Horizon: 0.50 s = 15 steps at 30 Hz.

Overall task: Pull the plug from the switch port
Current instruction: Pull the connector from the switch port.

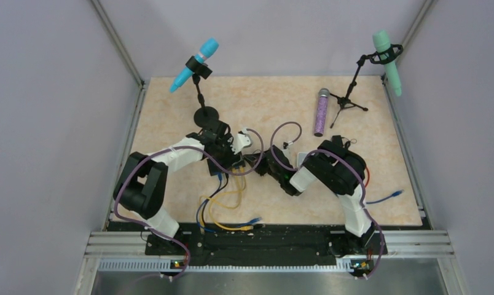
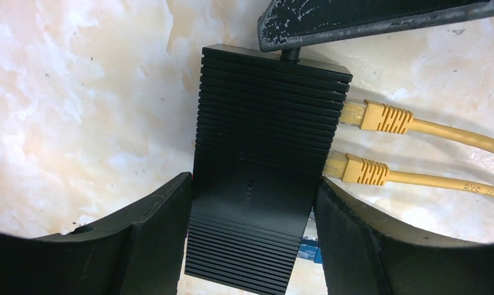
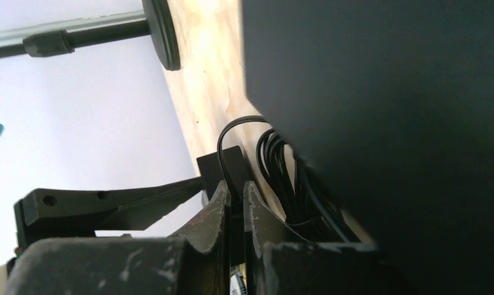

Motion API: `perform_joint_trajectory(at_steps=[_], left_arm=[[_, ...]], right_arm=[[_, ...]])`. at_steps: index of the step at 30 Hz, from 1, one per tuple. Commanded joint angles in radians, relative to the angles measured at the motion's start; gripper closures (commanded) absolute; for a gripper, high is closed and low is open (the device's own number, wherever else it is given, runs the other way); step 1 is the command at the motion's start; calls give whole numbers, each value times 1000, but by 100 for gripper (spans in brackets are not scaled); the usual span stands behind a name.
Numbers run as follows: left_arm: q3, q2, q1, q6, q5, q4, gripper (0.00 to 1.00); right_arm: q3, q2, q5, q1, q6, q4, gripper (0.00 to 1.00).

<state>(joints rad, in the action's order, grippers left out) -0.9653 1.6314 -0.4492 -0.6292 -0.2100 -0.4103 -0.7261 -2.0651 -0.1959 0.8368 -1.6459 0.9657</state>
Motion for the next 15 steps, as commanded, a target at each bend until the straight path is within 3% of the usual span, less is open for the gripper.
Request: perform_joint_trajectory(at_steps=[1,4,6,8,10,12,15], left_arm=[[12,2,20,18,43,-36,54],[10,-1,21,12,55,-53,54],[10,-5,21,11,72,-58,54],[12,-5,21,5,86,-61,55],[12,-3,21,0,88,-66,58],[10,2,21,1,95,-67,58],[9,3,21,2,91,-59,59]], right_arm=[[-2,70,-25,28,161,93,100],[-18,129,-173,48,192,-202,100],[-68,147,-130,20,98,-431,100],[-64,127,71,-35,84,-302,100],[-26,103,155,-64,38,-107,100],[4,95,129,-57,49,46,100],[14,95,66,-24,71,65,100]])
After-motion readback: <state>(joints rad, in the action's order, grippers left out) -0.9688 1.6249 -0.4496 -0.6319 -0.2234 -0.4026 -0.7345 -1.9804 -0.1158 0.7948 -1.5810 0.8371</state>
